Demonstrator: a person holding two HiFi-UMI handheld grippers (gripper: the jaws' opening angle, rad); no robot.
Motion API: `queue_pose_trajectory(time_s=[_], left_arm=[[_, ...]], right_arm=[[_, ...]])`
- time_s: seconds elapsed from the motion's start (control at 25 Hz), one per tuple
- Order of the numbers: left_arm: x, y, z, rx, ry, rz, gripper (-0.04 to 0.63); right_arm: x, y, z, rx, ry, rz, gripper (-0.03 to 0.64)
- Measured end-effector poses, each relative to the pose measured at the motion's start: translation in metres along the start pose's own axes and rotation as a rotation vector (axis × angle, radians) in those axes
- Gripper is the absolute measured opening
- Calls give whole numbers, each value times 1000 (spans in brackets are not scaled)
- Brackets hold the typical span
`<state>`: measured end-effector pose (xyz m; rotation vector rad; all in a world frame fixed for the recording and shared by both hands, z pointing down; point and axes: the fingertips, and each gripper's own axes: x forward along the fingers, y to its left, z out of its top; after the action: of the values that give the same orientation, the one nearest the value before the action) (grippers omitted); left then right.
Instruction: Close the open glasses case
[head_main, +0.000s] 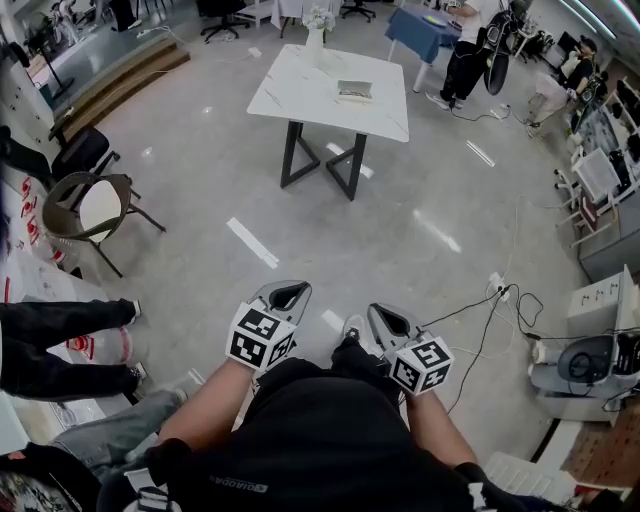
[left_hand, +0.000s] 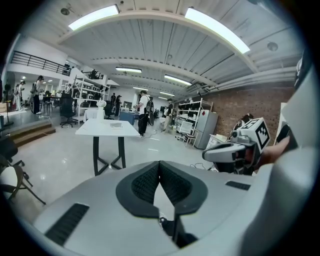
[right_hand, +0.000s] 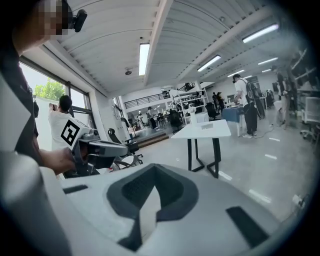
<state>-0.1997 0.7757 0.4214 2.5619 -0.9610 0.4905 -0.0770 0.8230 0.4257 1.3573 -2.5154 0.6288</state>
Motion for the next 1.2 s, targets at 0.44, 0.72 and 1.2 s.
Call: queue_pose_trajectory(time_s=[0.44,0.72,1.2], left_arm=[[55,26,3,-64,34,0,3],[115,77,62,-35,26,33,3],[226,129,150,-19,15,78,3]], right_arm=[[41,-64,22,133,-30,-5,2],[94,-116,73,76,-41,18,2],[180,-228,168,63,-81,112,2]])
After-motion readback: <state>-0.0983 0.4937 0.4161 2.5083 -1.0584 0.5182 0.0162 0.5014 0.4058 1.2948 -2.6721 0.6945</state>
